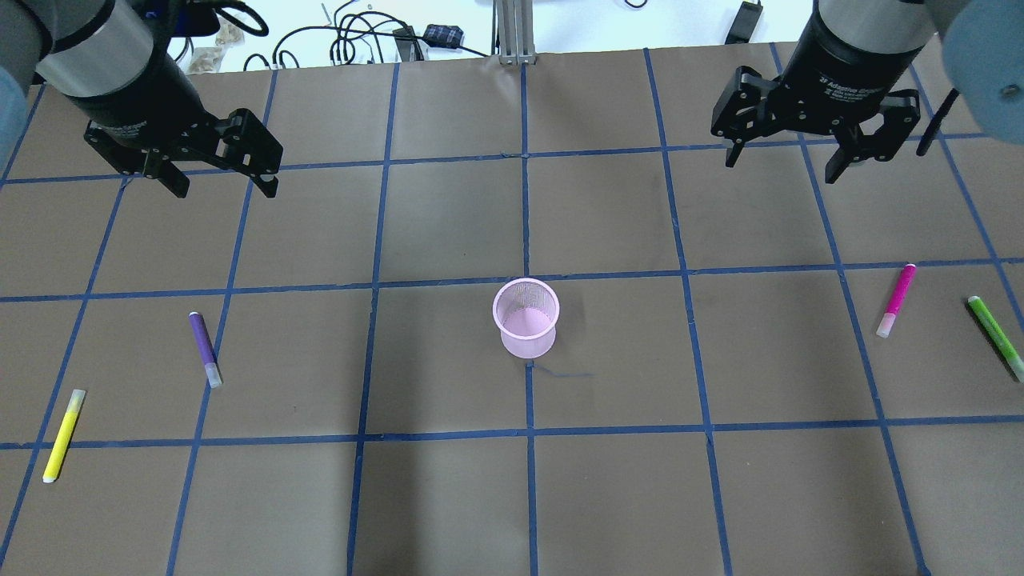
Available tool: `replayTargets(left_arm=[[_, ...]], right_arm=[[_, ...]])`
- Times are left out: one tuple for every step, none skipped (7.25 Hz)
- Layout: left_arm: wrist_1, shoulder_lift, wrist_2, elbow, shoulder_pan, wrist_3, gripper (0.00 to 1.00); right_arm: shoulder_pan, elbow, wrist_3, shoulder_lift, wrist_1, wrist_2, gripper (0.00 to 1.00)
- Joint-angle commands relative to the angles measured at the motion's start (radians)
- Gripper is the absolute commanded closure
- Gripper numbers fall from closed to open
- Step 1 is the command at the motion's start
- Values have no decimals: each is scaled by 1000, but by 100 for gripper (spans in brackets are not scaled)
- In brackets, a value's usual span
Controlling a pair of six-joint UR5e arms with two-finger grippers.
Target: Insert purple and pink pens into pink cup
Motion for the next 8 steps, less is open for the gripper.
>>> replayTargets(left_arm=[[0, 2, 0, 0, 0, 0, 0], [0, 2, 0, 0, 0, 0, 0], [0, 2, 0, 0, 0, 0, 0], [0, 2, 0, 0, 0, 0, 0], [0, 2, 0, 0, 0, 0, 0], [0, 2, 2, 0, 0, 0, 0], [0, -1, 5, -2, 0, 0, 0], [0, 6, 4, -2, 0, 0, 0]], right_arm=[[-2, 2, 0, 3, 2, -7, 0], [-2, 2, -2, 0, 5, -5, 0], [-2, 2, 0, 0, 35, 1, 0], [-2, 2, 0, -2, 35, 3, 0], [-2, -5, 0, -5, 34, 3, 0], [-2, 2, 0, -2, 31, -2, 0], [-6, 1, 0, -3, 23, 4, 0], [-6, 1, 1, -2, 18, 3, 0]])
